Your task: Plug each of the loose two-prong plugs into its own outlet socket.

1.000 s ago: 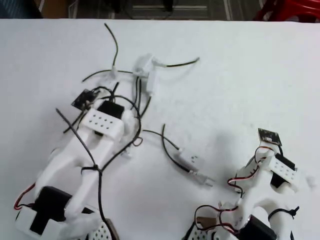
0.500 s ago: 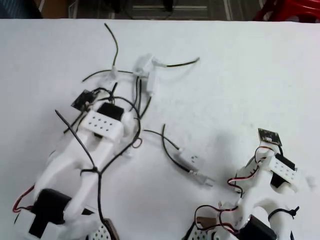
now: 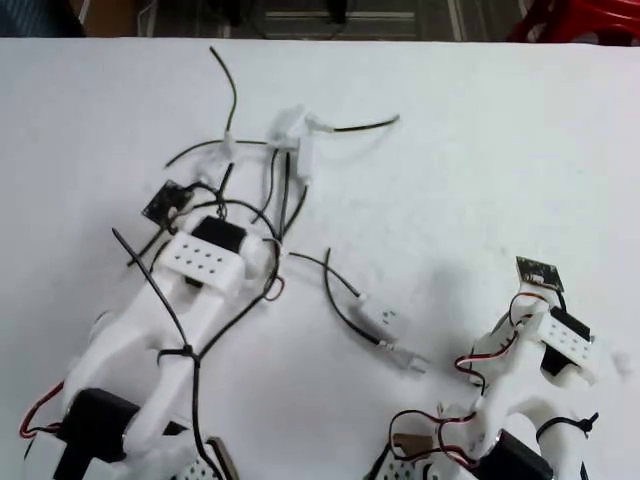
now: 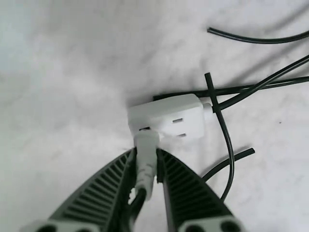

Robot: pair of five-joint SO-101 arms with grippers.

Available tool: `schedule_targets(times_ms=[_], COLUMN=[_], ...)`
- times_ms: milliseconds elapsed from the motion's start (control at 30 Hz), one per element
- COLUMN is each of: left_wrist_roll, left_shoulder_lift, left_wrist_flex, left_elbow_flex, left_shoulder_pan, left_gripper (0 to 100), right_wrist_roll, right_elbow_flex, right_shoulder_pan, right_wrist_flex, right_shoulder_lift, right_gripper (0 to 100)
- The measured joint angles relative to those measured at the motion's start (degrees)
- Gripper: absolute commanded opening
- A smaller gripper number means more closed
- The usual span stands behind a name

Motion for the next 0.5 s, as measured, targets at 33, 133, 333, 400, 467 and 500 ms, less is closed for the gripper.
schedule_targets(times_ms=[33, 133, 333, 400, 467, 500], left_wrist_roll=[0.0, 0.0, 0.0, 0.0, 0.0, 0.0], left_shoulder_lift=[0.0, 0.0, 0.0, 0.0, 0.0, 0.0], left_wrist_flex=[0.0, 0.0, 0.4, 0.4, 0.4, 0.4], left_elbow_flex=[0.0, 0.0, 0.0, 0.0, 0.0, 0.0], left_shoulder_pan=[0.0, 0.0, 0.0, 0.0, 0.0, 0.4], left_gripper=[3, 3, 3, 3, 3, 3], right_wrist_roll=[0.0, 0.0, 0.0, 0.0, 0.0, 0.0], right_elbow_flex=[0.0, 0.0, 0.0, 0.0, 0.0, 0.0], right_shoulder_pan=[0.0, 0.0, 0.0, 0.0, 0.0, 0.0], right_wrist_flex=[0.0, 0.0, 0.0, 0.0, 0.0, 0.0], right_shoulder_lift=[0.0, 0.0, 0.0, 0.0, 0.0, 0.0], right_gripper=[7.0, 7.0, 7.0, 7.0, 7.0, 7.0])
